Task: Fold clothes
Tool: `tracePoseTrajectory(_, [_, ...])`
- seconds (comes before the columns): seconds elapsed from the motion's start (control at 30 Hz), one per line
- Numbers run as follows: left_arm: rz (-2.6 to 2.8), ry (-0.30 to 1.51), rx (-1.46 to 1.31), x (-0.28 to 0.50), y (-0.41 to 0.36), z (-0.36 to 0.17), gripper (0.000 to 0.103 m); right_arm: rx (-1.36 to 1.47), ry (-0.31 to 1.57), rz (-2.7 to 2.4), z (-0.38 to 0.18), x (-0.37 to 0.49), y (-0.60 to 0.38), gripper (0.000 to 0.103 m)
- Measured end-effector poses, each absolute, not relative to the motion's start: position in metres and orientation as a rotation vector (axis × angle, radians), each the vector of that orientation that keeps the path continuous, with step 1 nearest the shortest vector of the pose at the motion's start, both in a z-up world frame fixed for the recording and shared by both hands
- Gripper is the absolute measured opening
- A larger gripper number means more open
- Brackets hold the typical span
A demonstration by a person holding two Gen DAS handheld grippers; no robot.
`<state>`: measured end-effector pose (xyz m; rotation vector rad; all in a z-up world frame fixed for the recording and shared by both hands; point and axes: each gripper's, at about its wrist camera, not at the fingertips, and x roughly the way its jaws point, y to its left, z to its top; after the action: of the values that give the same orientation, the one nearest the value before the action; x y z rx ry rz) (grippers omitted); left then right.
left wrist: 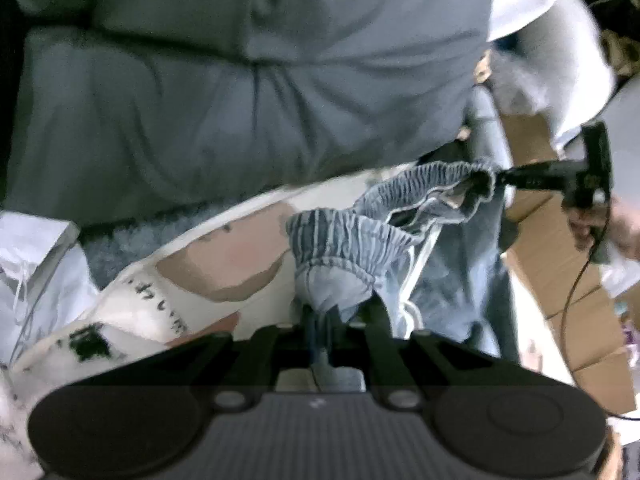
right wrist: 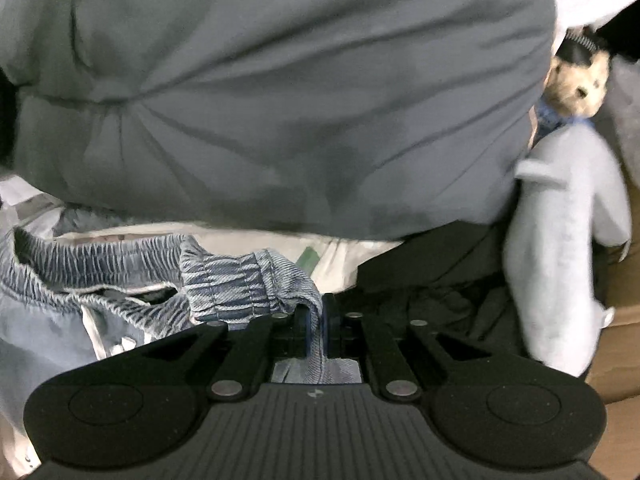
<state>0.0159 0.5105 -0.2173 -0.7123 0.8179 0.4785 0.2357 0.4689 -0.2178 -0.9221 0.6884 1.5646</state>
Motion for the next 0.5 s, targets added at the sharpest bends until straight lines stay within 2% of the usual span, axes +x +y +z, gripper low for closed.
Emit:
tracePoseTrajectory(0.27, [0.555,0.936,-0.684,0.044,0.534,-0.279,0.006,-0.955,0.753,1.458,-0.271,0.235,0.495,0.005])
tracePoseTrajectory(0.33, [0.573,0.967,-0.684,0.048,0.538,-0.293,0.008,-0.943,0.767,1.429,-0.277,0.238,0.501,0.007])
tracePoseTrajectory(0.37, [0.584,0.981,-0.687,0.05,0.541,-0.301,0.013,-0.931,0.775,1.405,-0.279,0.241,0.504,0.009])
tracePoseTrajectory(0.4, [0.583,1.006,-0.69,0.053,0.542,-0.307,0.017,-0.909,0.791,1.381,-0.282,0.245,0.507,0.015])
tracePoseTrajectory(0.43, [0.581,1.033,-0.693,0.057,0.543,-0.314,0.02,-0.9,0.792,1.362,-0.285,0.247,0.51,0.027])
tracePoseTrajectory(0.5, [0.573,1.071,-0.694,0.061,0.542,-0.324,0.035,-0.881,0.793,1.324,-0.292,0.251,0.515,0.038])
